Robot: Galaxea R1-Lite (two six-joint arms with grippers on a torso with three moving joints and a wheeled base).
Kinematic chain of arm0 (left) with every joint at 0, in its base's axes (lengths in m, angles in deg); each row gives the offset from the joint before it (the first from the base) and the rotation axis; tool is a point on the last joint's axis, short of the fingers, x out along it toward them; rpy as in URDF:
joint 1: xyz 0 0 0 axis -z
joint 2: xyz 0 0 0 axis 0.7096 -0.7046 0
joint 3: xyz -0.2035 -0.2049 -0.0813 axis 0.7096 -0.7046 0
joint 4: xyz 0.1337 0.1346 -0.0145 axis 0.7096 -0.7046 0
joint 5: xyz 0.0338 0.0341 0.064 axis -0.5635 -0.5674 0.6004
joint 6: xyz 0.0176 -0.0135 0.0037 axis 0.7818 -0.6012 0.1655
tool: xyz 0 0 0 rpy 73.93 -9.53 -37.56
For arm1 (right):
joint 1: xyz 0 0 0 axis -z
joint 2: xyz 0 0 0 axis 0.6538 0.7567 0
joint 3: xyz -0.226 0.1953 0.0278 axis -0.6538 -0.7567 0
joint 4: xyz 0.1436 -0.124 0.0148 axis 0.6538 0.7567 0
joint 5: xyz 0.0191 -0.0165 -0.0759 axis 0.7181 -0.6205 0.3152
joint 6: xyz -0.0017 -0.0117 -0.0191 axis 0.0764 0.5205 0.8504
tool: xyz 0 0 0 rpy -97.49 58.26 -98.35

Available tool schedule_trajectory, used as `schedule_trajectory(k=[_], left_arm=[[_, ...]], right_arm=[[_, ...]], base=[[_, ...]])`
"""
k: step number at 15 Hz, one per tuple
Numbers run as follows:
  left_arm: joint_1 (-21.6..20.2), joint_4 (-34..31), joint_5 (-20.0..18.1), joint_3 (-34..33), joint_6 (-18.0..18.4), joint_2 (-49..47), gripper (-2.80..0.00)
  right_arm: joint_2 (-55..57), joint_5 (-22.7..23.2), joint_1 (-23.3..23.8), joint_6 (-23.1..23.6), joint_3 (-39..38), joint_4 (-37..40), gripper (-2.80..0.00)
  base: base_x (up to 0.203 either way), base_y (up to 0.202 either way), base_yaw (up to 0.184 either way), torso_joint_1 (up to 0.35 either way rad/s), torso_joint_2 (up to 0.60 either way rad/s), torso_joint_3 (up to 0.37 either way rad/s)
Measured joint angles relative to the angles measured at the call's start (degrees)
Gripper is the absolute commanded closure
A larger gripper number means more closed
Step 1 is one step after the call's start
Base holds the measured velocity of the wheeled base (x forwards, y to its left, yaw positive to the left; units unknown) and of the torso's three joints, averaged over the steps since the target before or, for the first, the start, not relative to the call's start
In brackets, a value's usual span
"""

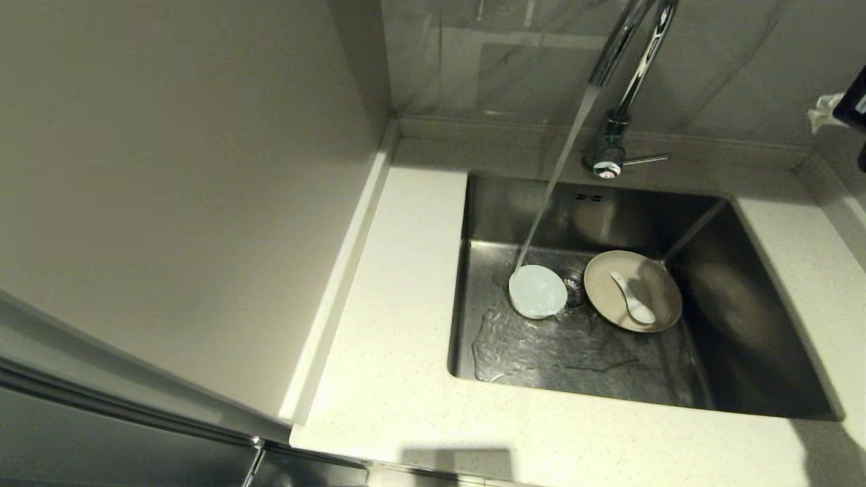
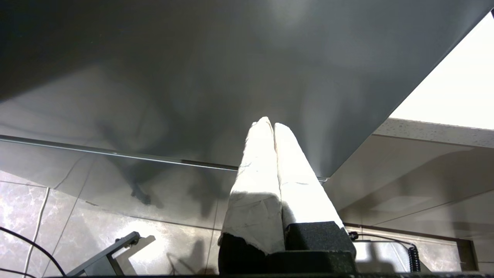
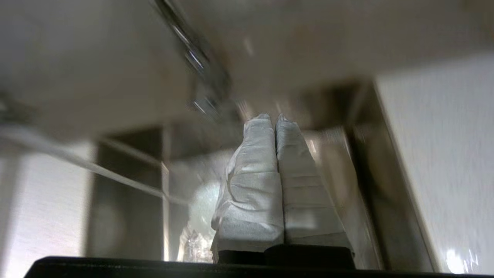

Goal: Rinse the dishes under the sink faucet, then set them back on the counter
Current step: Turn off the faucet

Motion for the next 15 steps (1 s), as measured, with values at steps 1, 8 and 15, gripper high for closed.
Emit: schedule_trajectory(k=[1,8,15], left_arm=[[0.0,0.0,0.01,0.0,-0.03,0.0,0.0],[0.0,0.0,-0.01,0.0,-0.01,0.0,0.0],[0.02,-0.02,0.0,0.0,-0.01,0.0,0.0]], right_arm=[[2.08,-0.02,0.32,-0.8,2.79,4.34,0.0],[16.78,1.53,-0.64,-6.65,25.71,30.81,0.0],[26.4,6.94,-5.56,-0.52,29.81,25.33,0.0]], base=[[0.0,0.0,0.0,0.0,0.0,0.0],[0.0,0.0,0.0,0.0,0.0,0.0],[0.0,0.0,0.0,0.0,0.0,0.0]])
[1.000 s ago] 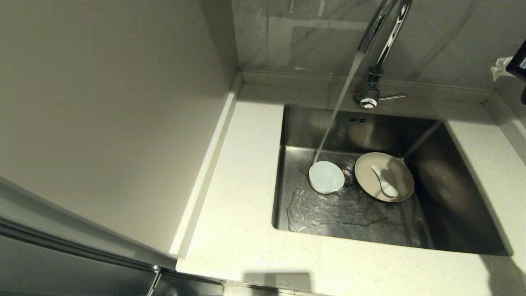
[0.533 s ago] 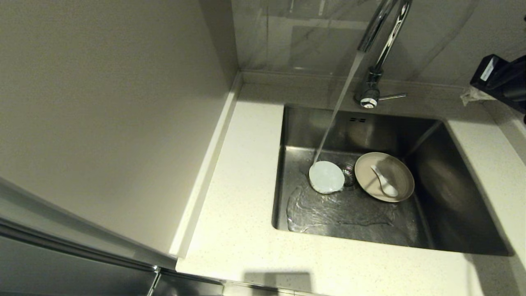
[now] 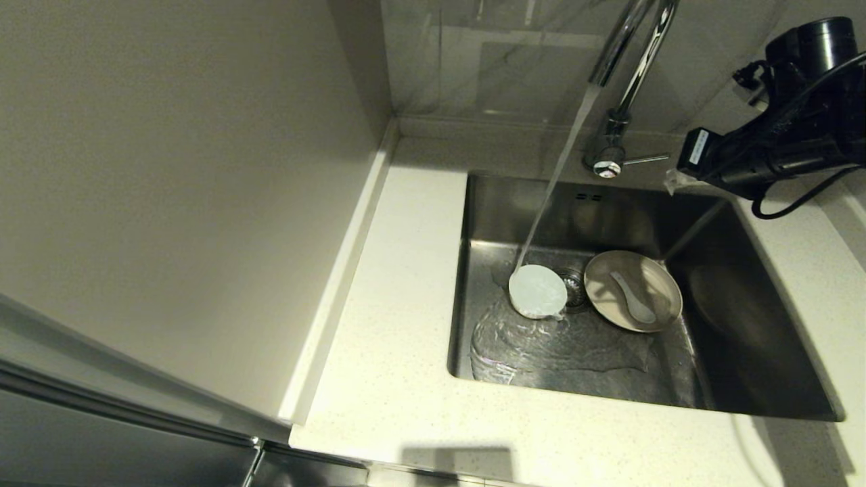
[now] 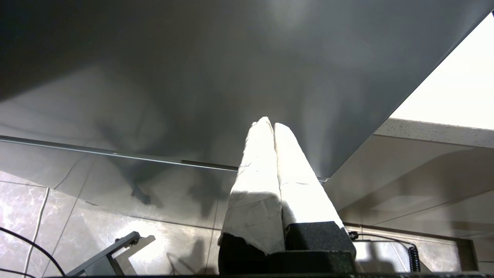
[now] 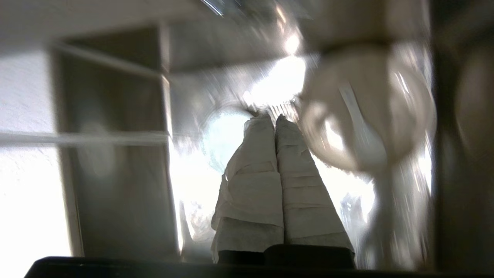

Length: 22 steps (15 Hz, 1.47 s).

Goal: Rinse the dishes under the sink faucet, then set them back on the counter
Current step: Turn off the faucet

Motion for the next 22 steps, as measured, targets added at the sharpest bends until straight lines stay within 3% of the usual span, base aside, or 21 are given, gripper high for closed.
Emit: schedule_trajectory(k=[3,8,15,22], left_arm=[[-0.02,0.0,-0.01,0.0,0.01,0.0,0.0],[-0.02,0.02,-0.01,0.0,0.0,0.0,0.0],[-0.02,0.0,-0.01,0.0,0.0,0.0,0.0],[-0.02,0.02,0.0,0.0,0.0,0.0,0.0]], right_arm=[[2.48,-2.08,-1.09,2.45,1.0,-5.08,0.0],[4.36,-2.78,-1.27,2.72,1.64,-6.22,0.0],[7.85,-5.17,-0.88,4.34,1.69,-16.1,0.0],[9.68,-4.95,0.51,4.34,2.1,-18.63,0.0]], base=[[0.0,0.0,0.0,0.0,0.0,0.0],[0.0,0.0,0.0,0.0,0.0,0.0],[0.0,0.0,0.0,0.0,0.0,0.0],[0.0,0.0,0.0,0.0,0.0,0.0]])
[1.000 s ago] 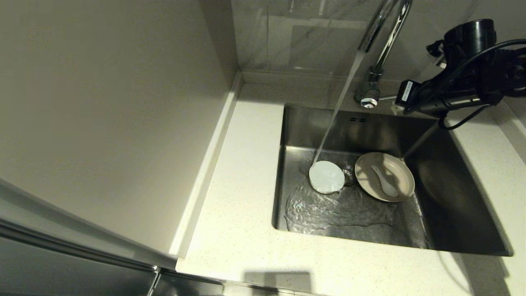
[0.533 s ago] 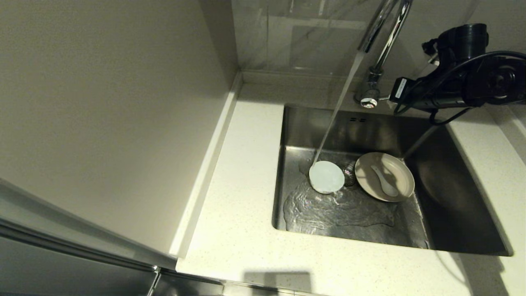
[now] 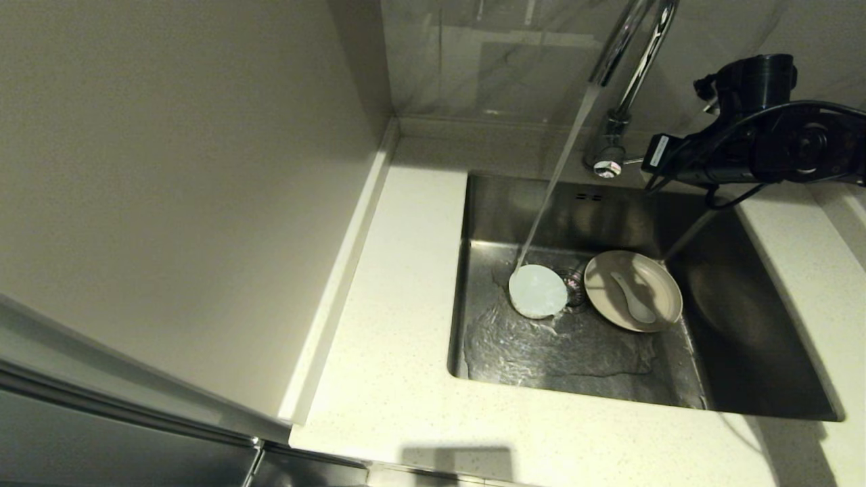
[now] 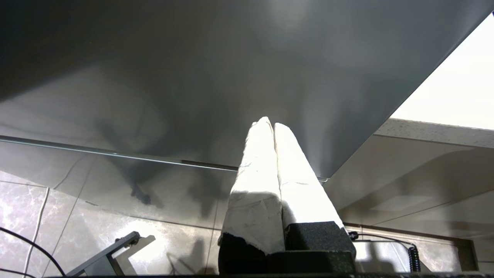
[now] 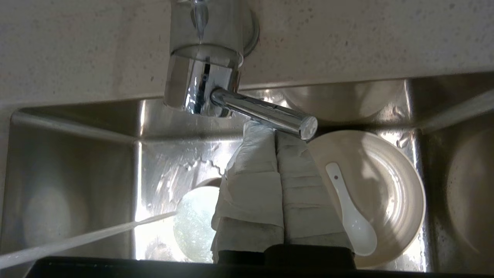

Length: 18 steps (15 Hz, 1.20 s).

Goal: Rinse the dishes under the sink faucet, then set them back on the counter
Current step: Turn off the faucet

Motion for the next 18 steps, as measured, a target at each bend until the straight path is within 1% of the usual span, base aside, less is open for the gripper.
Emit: schedule_trajectory(k=[3,11,13,18], left_arm=[[0.0,-0.01,0.01,0.0,0.0,0.0,0.0],[0.0,0.0,0.0,0.0,0.0,0.0,0.0],[0.0,0.0,0.0,0.0,0.0,0.0,0.0],[0.02,0.0,0.0,0.0,0.01,0.0,0.0]], right_arm=[[0.28,0.06,0.43,0.0,0.06,-1.46,0.0],[-0.07,1.6,0.52,0.04,0.11,-1.64,0.0],[-0.22,2.54,0.52,1.17,0.11,-2.03,0.0],[0.03,3.28,0.41,3.18,0.11,-8.05,0.0]], base=[[0.0,0.0,0.0,0.0,0.0,0.0],[0.0,0.0,0.0,0.0,0.0,0.0],[0.0,0.0,0.0,0.0,0.0,0.0],[0.0,0.0,0.0,0.0,0.0,0.0]])
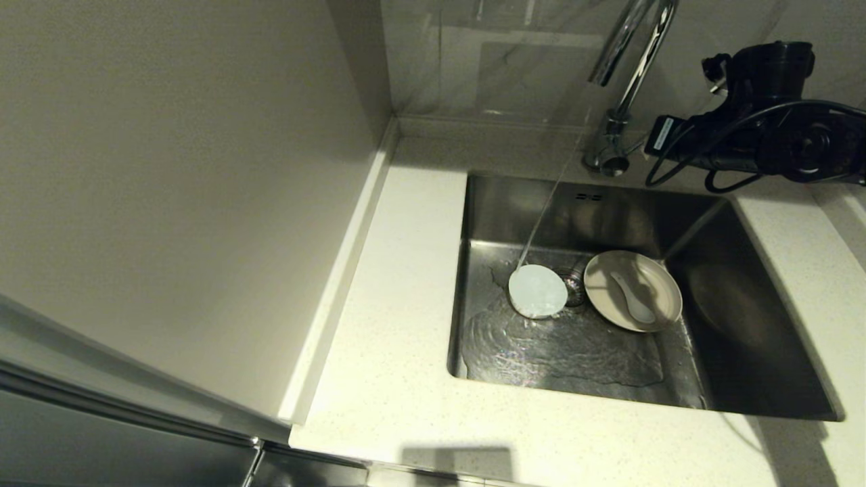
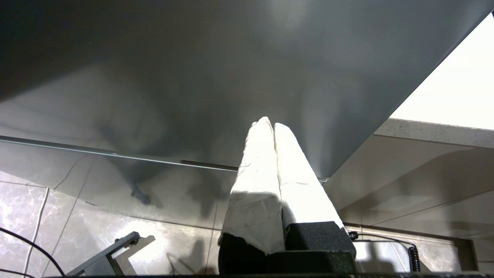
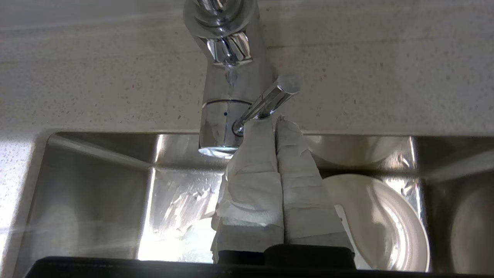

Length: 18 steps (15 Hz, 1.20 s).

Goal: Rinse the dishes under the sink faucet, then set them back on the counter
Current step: Turn off the faucet, then put a bowl back to the table from the sink

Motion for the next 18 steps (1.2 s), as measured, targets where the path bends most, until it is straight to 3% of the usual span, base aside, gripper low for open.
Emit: schedule_trajectory(k=[11,14,18], left_arm=[[-0.02,0.0,0.02,0.0,-0.01,0.0,0.0],[-0.02,0.0,0.0,0.0,-0.01,0.0,0.0],[-0.02,-0.01,0.0,0.0,0.01,0.0,0.0]], right_arm=[[-0.48,-1.49,2.23,0.38,-2.68,-2.13,0.0],[-3.3,-2.16,5.1,0.3,-10.95,-1.85,0.0],[-11.51,-0.83,7.98,0.23,-30.58,-1.69,0.0]], base=[[0.0,0.0,0.0,0.0,0.0,0.0],[0.0,0.0,0.0,0.0,0.0,0.0],[0.0,0.0,0.0,0.0,0.0,0.0]])
